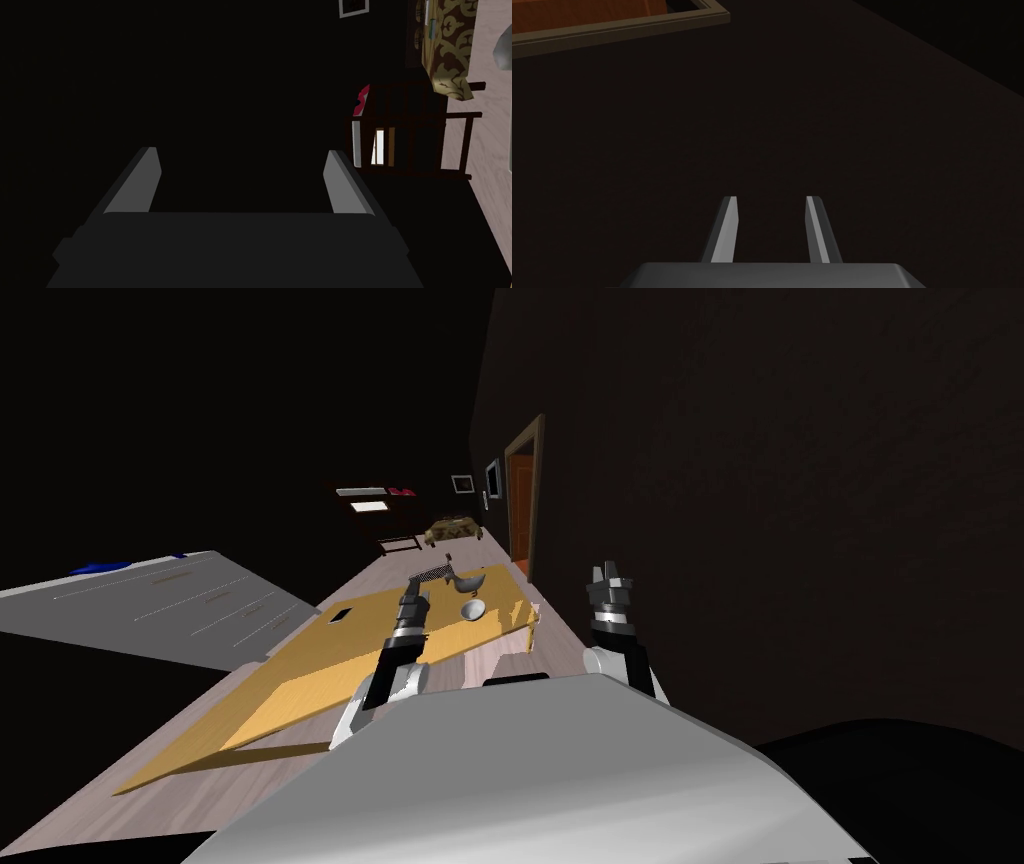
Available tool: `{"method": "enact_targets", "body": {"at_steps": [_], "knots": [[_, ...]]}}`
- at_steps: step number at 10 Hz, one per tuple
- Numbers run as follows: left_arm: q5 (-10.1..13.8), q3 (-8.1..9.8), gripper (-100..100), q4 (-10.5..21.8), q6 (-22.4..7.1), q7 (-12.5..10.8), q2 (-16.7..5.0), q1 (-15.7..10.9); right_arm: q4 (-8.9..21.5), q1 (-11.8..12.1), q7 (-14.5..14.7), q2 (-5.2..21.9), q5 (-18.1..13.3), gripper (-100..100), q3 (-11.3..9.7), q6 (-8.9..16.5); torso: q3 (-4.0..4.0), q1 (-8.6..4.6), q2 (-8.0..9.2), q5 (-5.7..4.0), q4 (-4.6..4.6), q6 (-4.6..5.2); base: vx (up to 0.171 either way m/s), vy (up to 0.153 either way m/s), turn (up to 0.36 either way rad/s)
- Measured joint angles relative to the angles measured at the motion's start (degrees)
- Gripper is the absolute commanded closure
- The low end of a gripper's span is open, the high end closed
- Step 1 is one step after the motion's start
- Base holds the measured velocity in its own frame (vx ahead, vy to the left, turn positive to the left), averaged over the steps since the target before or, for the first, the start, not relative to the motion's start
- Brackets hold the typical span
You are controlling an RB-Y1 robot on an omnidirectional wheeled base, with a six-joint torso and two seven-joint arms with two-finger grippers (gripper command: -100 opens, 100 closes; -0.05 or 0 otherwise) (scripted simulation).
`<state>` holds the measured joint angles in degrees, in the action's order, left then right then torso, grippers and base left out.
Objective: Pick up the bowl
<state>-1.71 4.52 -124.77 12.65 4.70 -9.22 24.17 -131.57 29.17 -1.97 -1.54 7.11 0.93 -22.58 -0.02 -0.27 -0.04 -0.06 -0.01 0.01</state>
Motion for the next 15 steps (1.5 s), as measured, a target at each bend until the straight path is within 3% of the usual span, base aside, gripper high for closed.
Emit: {"method": "enact_targets", "body": {"at_steps": [7, 15], "knots": [[1.4, 2.05, -100, 4.9, -8.8, 0.4, -2.5, -2.3, 0.0, 0.0, 0.0, 0.0, 0.0, 0, 0.0, 0.0, 0.01, 0.12, 0.02, 0.02, 0.0, -0.01, 0.005, -0.043, -0.028], [3.1, 5.3, -100, 12.3, -20.3, 0.6, -5.5, -6.9, 0.0, 0.0, 0.0, 0.0, 0.0, 0, 0.0, 0.0, 0.01, 0.17, 0.02, 0.03, 0.0, -0.02, 0.006, -0.04, -0.039]]}}
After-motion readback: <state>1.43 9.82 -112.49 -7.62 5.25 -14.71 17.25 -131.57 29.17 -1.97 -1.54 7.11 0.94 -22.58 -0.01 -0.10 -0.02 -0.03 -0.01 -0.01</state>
